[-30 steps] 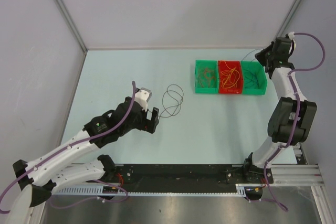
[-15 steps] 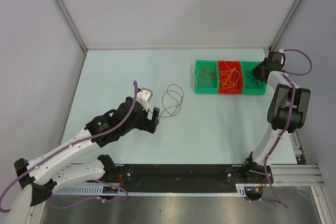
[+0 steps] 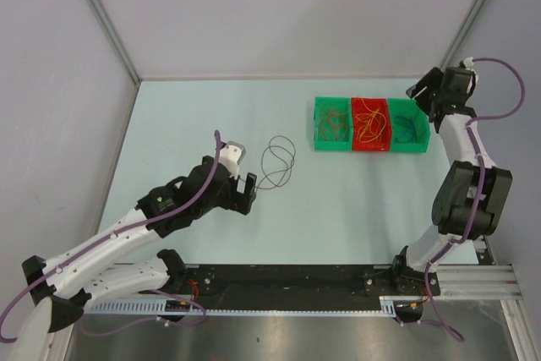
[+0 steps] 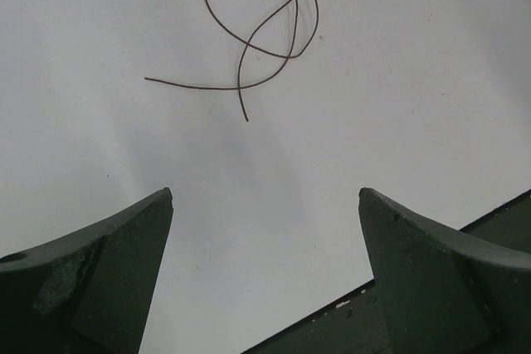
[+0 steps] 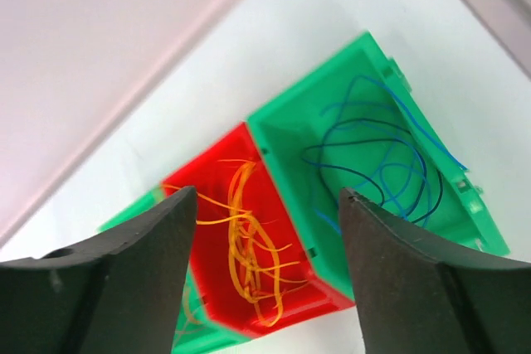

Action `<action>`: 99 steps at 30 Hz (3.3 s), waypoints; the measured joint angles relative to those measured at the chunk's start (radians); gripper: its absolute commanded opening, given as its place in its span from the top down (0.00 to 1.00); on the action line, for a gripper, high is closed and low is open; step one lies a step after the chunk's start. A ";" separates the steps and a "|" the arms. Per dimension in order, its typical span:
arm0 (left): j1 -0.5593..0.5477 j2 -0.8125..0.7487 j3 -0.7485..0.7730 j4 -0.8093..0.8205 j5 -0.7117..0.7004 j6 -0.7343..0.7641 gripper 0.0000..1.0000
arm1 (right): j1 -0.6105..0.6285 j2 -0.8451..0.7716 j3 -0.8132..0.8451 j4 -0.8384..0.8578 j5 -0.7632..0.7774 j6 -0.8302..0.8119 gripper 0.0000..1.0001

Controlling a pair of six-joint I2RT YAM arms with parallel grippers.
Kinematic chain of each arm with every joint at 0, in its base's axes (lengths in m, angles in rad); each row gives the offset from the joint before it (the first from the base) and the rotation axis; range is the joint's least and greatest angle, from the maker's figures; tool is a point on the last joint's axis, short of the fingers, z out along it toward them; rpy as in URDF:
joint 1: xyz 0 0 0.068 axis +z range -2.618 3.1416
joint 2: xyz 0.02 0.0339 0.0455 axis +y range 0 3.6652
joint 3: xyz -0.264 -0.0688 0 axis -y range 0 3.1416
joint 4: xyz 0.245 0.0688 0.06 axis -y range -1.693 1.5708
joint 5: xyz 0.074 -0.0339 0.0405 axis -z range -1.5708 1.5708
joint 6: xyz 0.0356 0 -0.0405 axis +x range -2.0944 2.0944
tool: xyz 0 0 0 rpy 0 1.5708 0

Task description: Untangle the cables

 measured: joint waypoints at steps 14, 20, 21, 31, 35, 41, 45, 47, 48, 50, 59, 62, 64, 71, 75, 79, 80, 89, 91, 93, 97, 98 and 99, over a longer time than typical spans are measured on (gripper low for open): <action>0.001 0.208 0.013 -0.021 -0.066 -0.074 0.03 | 0.165 -0.352 -0.044 -0.205 0.103 -0.013 0.20; 0.001 0.408 0.088 0.067 -0.065 -0.111 0.02 | 0.326 -0.549 -0.232 -0.244 0.105 0.024 0.18; 0.001 0.438 0.100 0.085 -0.064 -0.111 0.02 | 0.340 -0.579 -0.272 -0.250 0.102 0.033 0.16; 0.001 0.908 0.338 0.261 -0.049 -0.041 0.04 | 0.347 -0.867 -0.457 -0.417 0.097 0.072 0.07; 0.001 1.025 0.417 0.274 -0.047 -0.008 0.07 | 0.326 -0.949 -0.457 -0.460 0.095 0.071 0.08; 0.008 1.117 0.525 0.281 -0.050 0.027 0.15 | 0.321 -0.976 -0.457 -0.501 0.070 0.068 0.08; 0.018 1.143 0.542 0.286 -0.050 0.037 0.30 | 0.321 -0.977 -0.457 -0.515 0.051 0.067 0.09; 0.024 1.155 0.543 0.285 -0.051 0.043 0.34 | 0.321 -0.978 -0.457 -0.515 0.042 0.067 0.09; 0.027 1.162 0.544 0.284 -0.053 0.045 0.36 | 0.321 -0.978 -0.457 -0.515 0.039 0.066 0.08; 0.033 1.168 0.544 0.285 -0.055 0.045 0.42 | 0.321 -0.978 -0.457 -0.515 0.034 0.064 0.09; 0.047 1.169 0.534 0.285 -0.067 0.045 1.00 | 0.320 -0.983 -0.457 -0.521 0.028 0.056 0.09; 0.050 1.169 0.531 0.280 -0.069 0.049 1.00 | 0.319 -0.989 -0.457 -0.521 0.028 0.053 0.09; 0.051 1.167 0.531 0.273 -0.069 0.049 1.00 | 0.319 -0.993 -0.457 -0.522 0.029 0.052 0.09; 0.051 1.126 0.592 0.151 -0.065 0.048 1.00 | 0.319 -1.020 -0.469 -0.533 0.030 0.053 0.09; 0.051 1.065 0.684 0.085 -0.050 0.042 1.00 | 0.319 -1.030 -0.471 -0.537 0.031 0.053 0.09; 0.051 0.998 0.779 0.043 -0.022 0.040 1.00 | 0.318 -1.043 -0.472 -0.544 0.031 0.053 0.10; 0.051 0.983 0.801 0.031 -0.010 0.040 1.00 | 0.318 -1.049 -0.472 -0.546 0.034 0.054 0.09; 0.047 0.930 0.962 -0.003 0.120 0.046 1.00 | 0.317 -1.092 -0.472 -0.572 0.074 0.080 0.10; 0.047 0.930 0.983 0.000 0.158 0.051 1.00 | 0.317 -1.106 -0.472 -0.578 0.089 0.090 0.10; 0.046 0.933 1.008 0.003 0.193 0.052 1.00 | 0.317 -1.120 -0.472 -0.580 0.100 0.096 0.10; 0.045 0.967 1.104 0.042 0.250 0.052 1.00 | 0.317 -1.139 -0.472 -0.582 0.113 0.106 0.10; 0.046 0.971 1.111 0.050 0.256 0.052 1.00 | 0.317 -1.142 -0.472 -0.583 0.114 0.106 0.10; 0.046 0.984 1.131 0.065 0.269 0.052 1.00 | 0.317 -1.143 -0.472 -0.584 0.115 0.109 0.10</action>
